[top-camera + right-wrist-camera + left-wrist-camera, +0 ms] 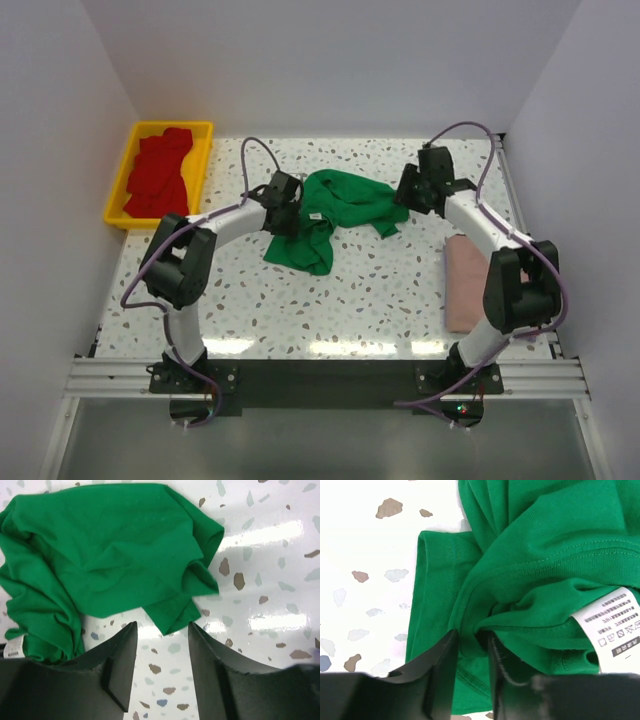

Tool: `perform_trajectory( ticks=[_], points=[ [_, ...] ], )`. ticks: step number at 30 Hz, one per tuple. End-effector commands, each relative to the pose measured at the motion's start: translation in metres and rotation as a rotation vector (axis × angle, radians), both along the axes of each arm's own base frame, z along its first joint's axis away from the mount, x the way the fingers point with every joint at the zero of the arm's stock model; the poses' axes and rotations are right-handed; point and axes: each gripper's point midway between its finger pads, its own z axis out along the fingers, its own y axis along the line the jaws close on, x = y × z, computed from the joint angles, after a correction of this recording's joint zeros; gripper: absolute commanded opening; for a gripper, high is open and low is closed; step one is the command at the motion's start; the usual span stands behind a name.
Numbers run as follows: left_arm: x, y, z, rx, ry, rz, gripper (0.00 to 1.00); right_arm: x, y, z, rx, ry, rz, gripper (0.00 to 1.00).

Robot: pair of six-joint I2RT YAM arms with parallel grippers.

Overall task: Fold and stack the t-shirts
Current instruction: Flatten the tshirt out

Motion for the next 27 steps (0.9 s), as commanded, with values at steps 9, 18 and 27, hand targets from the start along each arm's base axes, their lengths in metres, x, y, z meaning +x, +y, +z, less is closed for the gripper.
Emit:
perform_trajectory(
  ticks=[9, 18, 27],
  points=[
    [0.014, -0.012, 0.039, -0.082, -0.079, -0.001, 0.00, -0.073, 0.096, 0.007, 0.067, -0.124, 0.268, 0.53],
    [0.025, 0.018, 0.085, -0.128, -0.170, 0.129, 0.00, -0.094, 0.185, -0.038, 0.064, -0.090, 0.500, 0.56],
    [0.039, 0.040, 0.134, -0.211, -0.259, 0.177, 0.00, -0.098, 0.214, -0.074, 0.029, -0.031, 0.491, 0.48]
  ],
)
